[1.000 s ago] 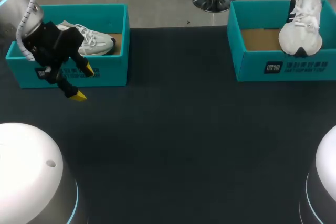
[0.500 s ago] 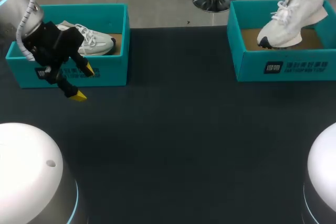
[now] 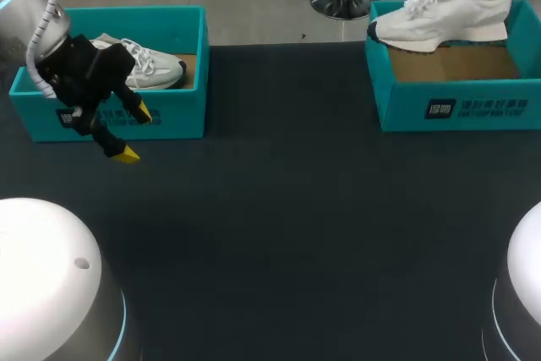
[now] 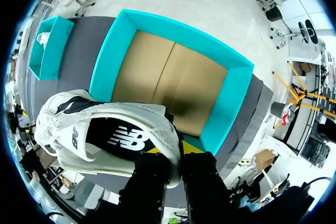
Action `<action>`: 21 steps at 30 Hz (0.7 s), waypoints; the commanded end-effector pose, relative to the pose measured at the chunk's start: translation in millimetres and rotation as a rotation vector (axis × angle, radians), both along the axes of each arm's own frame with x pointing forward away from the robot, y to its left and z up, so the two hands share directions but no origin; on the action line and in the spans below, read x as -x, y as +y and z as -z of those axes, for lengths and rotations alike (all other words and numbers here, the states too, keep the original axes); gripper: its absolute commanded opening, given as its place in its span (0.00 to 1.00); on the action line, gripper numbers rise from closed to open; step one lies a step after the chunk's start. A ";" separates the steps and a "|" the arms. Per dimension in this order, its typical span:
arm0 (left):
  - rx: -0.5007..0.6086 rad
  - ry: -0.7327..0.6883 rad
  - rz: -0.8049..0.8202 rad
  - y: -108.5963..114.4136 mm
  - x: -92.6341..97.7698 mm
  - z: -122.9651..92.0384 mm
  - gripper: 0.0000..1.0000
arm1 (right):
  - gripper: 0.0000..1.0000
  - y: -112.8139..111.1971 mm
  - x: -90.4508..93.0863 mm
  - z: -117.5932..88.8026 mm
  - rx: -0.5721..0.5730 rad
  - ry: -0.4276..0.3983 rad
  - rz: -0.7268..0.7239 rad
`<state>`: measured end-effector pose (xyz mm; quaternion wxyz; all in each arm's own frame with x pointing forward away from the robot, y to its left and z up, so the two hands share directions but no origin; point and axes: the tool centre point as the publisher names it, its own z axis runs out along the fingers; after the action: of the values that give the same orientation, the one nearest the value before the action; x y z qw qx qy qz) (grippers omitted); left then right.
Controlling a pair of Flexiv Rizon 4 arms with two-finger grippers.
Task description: Take the shoe out of the shoebox, open the shoe tongue, remove and reinsert the insole, then place the shoe into the shoebox
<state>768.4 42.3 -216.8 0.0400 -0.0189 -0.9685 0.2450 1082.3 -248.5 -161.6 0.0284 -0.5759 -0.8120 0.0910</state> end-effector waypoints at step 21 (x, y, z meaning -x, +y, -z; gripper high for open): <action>-0.002 0.001 0.001 0.4 0.0 -0.1 1.00 | 0.00 -53.3 7.9 30.4 0.079 -0.061 0.205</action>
<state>768.3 42.3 -216.8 0.0400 -0.0189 -0.9685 0.2450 1077.7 -298.3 -186.5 -0.0066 -0.6554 -0.7472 0.1098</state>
